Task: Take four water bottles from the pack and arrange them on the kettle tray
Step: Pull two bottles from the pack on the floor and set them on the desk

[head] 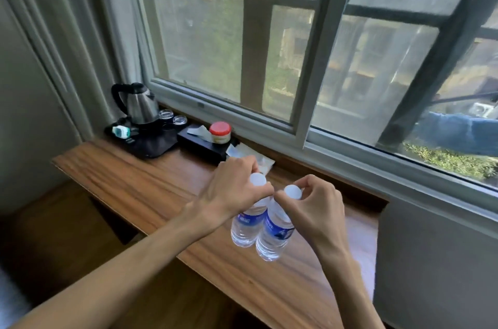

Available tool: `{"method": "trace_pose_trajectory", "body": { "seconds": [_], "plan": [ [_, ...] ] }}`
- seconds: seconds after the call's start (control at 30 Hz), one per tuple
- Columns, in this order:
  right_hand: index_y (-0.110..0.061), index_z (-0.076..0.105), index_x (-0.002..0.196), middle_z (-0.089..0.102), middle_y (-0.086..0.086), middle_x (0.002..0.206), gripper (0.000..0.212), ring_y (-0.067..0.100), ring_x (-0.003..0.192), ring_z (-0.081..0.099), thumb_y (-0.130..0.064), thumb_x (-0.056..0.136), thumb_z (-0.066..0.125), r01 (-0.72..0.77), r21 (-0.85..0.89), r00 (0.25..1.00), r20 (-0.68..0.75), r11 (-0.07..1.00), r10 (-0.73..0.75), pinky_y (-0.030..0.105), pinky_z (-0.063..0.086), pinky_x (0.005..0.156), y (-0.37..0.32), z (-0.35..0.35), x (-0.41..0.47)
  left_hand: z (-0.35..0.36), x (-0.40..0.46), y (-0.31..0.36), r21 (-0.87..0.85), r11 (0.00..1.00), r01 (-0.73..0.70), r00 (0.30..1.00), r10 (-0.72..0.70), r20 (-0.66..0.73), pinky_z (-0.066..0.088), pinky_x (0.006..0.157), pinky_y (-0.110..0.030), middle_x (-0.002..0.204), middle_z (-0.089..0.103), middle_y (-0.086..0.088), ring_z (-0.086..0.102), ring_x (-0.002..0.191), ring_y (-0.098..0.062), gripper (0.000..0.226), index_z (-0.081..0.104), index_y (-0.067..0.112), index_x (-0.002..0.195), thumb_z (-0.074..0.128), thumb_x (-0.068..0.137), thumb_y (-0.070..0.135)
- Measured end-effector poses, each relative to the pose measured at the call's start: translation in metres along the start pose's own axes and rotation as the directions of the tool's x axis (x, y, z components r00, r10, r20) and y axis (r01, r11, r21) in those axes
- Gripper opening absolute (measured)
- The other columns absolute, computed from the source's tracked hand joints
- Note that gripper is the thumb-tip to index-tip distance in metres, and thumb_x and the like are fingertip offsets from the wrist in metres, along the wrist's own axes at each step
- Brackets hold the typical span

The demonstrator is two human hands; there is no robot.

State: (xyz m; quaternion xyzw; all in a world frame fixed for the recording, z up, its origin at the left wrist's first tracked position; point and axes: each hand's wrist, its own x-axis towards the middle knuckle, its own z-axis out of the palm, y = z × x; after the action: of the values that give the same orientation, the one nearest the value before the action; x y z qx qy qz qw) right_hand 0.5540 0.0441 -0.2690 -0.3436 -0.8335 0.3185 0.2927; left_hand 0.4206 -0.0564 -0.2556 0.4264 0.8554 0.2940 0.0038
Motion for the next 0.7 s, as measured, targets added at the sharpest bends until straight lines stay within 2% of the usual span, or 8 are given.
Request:
{"method": "trace_pose_trajectory", "body": {
  "seconds": [0.07, 0.17, 0.3, 0.43, 0.53, 0.7],
  "plan": [
    [-0.019, 0.063, 0.069, 0.061, -0.006, 0.059, 0.031, 0.007, 0.053, 0.052, -0.046, 0.067, 0.077, 0.005, 0.013, 1.0, 0.022, 1.0, -0.005, 0.015, 0.035, 0.044, -0.023, 0.031, 0.018, -0.02, 0.016, -0.031, 0.029, 0.999, 0.03, 1.0, -0.03, -0.009, 0.044, 0.059, -0.032, 0.079, 0.064, 0.002, 0.06, 0.076, -0.019, 0.034, 0.06, 0.02, 0.083, 0.071, 0.073, 0.051],
    [-0.017, 0.063, 0.07, 0.061, -0.005, 0.06, 0.03, 0.011, 0.057, 0.055, -0.043, 0.067, 0.077, 0.007, 0.017, 0.998, 0.057, 1.0, -0.008, 0.022, 0.039, 0.048, -0.052, 0.076, 0.042, -0.042, 0.037, -0.078, 0.024, 0.997, 0.08, 0.997, -0.08, -0.022, 0.04, 0.06, -0.033, 0.077, 0.062, 0.003, 0.059, 0.079, -0.021, 0.033, 0.058, 0.02, 0.081, 0.07, 0.072, 0.05],
    [-0.019, 0.061, 0.072, 0.058, -0.007, 0.061, 0.031, 0.007, 0.055, 0.049, -0.046, 0.069, 0.076, 0.022, -0.001, 0.993, 0.112, 1.0, -0.022, 0.014, 0.029, 0.045, -0.081, 0.135, 0.071, -0.058, 0.067, -0.14, 0.008, 0.987, 0.158, 0.987, -0.158, -0.007, 0.047, 0.065, -0.038, 0.074, 0.06, 0.002, 0.059, 0.079, -0.023, 0.032, 0.054, 0.02, 0.08, 0.069, 0.073, 0.047],
    [-0.021, 0.057, 0.067, 0.054, -0.007, 0.06, 0.03, 0.007, 0.055, 0.047, -0.046, 0.067, 0.074, -0.03, -0.019, 0.988, 0.148, 0.999, 0.033, 0.014, 0.027, 0.046, -0.098, 0.194, 0.098, -0.064, 0.096, -0.198, 0.01, 0.98, 0.2, 0.98, -0.2, 0.018, 0.047, 0.065, -0.038, 0.07, 0.059, 0.003, 0.057, 0.076, -0.024, 0.031, 0.053, 0.019, 0.077, 0.07, 0.072, 0.045],
    [-0.021, 0.059, 0.068, 0.06, -0.006, 0.063, 0.029, 0.009, 0.061, 0.056, -0.047, 0.065, 0.072, -0.081, -0.012, 0.985, 0.153, 0.997, 0.082, 0.019, 0.034, 0.049, -0.103, 0.238, 0.117, -0.062, 0.119, -0.243, 0.015, 0.977, 0.211, 0.975, -0.212, 0.063, 0.048, 0.064, -0.038, 0.068, 0.059, 0.004, 0.059, 0.075, -0.025, 0.032, 0.054, 0.02, 0.077, 0.07, 0.071, 0.046],
    [-0.021, 0.061, 0.071, 0.063, -0.007, 0.066, 0.028, 0.009, 0.066, 0.058, -0.048, 0.063, 0.068, -0.188, -0.035, 0.97, 0.147, 0.981, 0.191, 0.025, 0.043, 0.056, -0.118, 0.299, 0.139, -0.066, 0.155, -0.3, 0.024, 0.976, 0.216, 0.962, -0.217, 0.167, 0.053, 0.067, -0.041, 0.075, 0.063, 0.002, 0.061, 0.076, -0.027, 0.032, 0.056, 0.019, 0.081, 0.07, 0.072, 0.045]
  ]
}}
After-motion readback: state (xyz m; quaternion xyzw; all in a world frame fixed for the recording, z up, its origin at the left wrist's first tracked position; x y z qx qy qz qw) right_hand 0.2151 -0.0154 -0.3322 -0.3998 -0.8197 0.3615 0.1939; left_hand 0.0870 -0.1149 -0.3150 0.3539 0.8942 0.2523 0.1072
